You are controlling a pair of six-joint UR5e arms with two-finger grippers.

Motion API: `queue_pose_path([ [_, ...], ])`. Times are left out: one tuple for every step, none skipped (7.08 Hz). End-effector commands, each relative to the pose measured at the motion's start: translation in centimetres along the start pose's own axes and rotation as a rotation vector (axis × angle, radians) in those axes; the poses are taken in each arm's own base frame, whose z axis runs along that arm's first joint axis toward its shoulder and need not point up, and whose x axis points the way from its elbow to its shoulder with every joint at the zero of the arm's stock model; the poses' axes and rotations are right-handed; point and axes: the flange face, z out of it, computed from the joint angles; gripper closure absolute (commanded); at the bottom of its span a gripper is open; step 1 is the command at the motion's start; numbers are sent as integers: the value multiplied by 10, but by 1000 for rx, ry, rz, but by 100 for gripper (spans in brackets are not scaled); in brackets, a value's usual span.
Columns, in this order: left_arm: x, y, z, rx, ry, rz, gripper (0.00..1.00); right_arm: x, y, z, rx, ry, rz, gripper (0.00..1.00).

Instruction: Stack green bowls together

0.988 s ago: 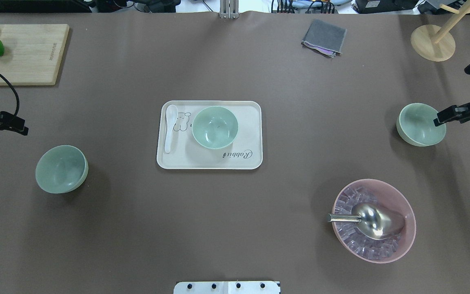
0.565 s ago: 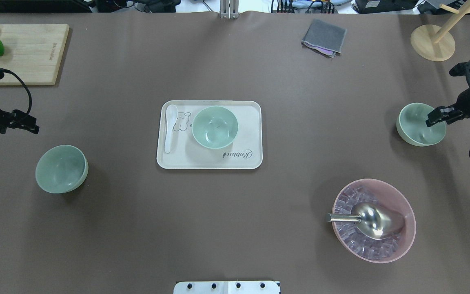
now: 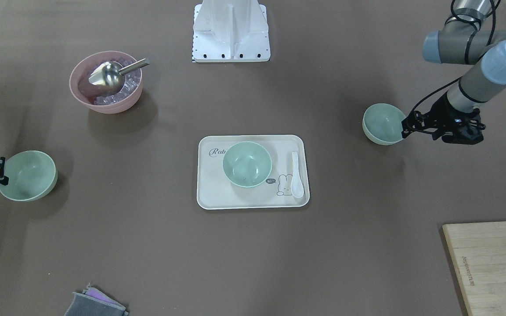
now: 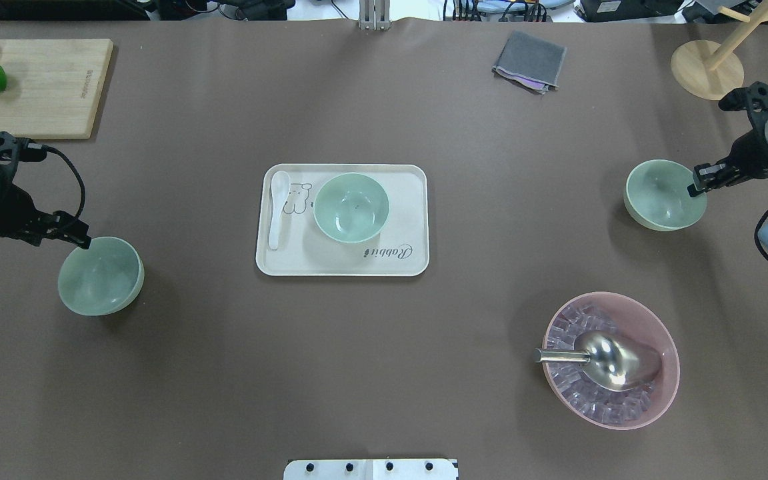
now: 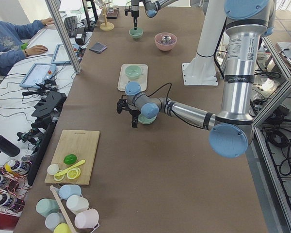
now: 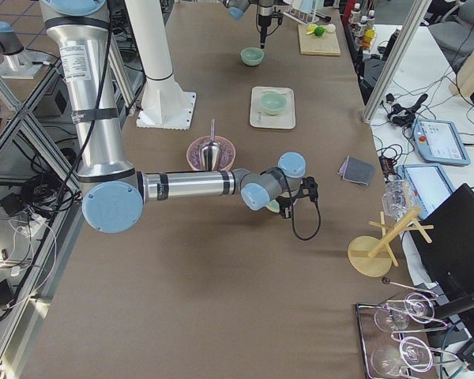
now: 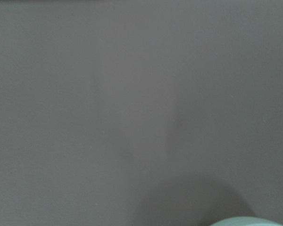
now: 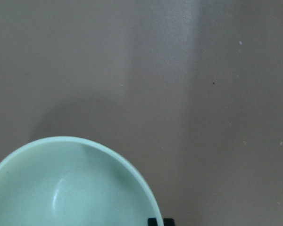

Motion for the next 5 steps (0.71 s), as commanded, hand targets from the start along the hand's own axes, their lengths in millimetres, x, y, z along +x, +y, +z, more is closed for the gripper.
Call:
queue_pose_path([
  [8,17,9,-36,9,28,76,-69,-57,-50,23,-65,65,100],
  [8,18,10,-38,9,33,100,-117,-72,-84,21,-70,93,100],
  [9,17,9,-37,10,34,100,-178,-77,-103,17,-91,166,100],
  [19,14,6,-39,29,36,100,-231,-69,-100,11,-121,222,100],
  [40,7,-1,-65,88,49,100,-292,-55,-96,12,-146,268,100],
])
